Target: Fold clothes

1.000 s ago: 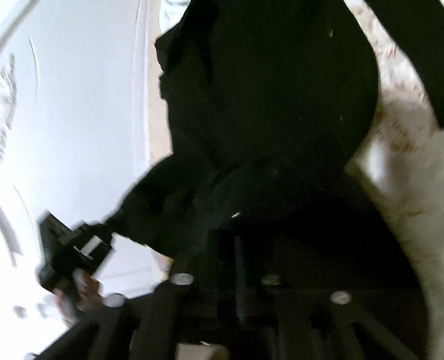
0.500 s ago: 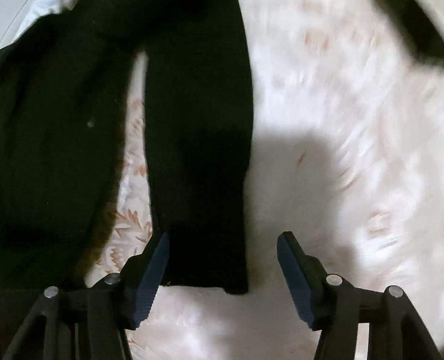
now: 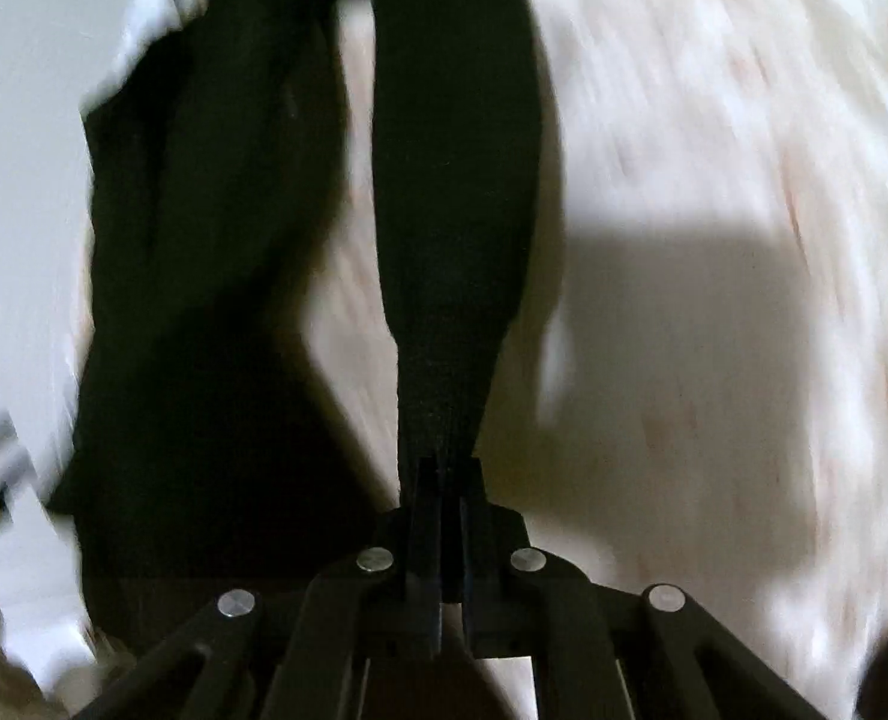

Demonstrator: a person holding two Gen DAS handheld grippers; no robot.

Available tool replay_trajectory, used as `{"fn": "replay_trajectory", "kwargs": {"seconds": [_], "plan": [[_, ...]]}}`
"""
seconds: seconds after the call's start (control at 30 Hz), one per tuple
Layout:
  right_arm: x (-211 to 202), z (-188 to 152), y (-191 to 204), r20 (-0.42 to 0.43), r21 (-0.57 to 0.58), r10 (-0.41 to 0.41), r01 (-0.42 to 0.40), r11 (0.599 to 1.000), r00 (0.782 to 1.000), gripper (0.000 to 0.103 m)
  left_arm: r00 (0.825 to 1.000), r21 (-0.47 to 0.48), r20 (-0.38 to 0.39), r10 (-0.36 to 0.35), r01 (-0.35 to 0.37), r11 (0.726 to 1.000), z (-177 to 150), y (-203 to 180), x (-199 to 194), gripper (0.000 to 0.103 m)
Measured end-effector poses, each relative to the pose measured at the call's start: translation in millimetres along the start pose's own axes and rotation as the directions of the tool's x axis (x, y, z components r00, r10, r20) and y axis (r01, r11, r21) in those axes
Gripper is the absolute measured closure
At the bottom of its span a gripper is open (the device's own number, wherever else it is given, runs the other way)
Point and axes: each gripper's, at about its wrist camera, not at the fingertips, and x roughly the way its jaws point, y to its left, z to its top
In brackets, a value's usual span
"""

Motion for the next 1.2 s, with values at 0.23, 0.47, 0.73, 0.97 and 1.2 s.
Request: {"fn": "replay_trajectory", "kwargs": {"seconds": [0.23,0.47,0.73,0.97,1.2], "plan": [[18,-49,-8,-0.198,-0.111,-0.178,0.158,0.981,0.964,0.075,0.996,0.154,0.03,0.079,-0.082,0.985,10,-39,11,0.049],[-56,87,49,0.138,-0.279,-0.195,0.227,0.933,0.971,0.047,0.985,0.476,0.131,0.113,-0.162,0.864,72,-140,34,0.028],[21,278,137,0.209,-0.444,-0.228,0.3,0.844,0.951,0.032,0.953,0.748,0.271,0.133,-0.295,0.594,124,-281,108,0.026],[88,296,121,0.143,-0.4,-0.281,0.315,0.861,0.949,0.052,0.871,0.799,0.438,0.22,-0.49,0.349,140,-308,194,0.033],[36,286,107,0.328,-0.274,-0.262,0.357,0.893,0.907,0.097,0.899,0.711,0.426,0.101,-0.402,0.578,160,-307,198,0.09]]}}
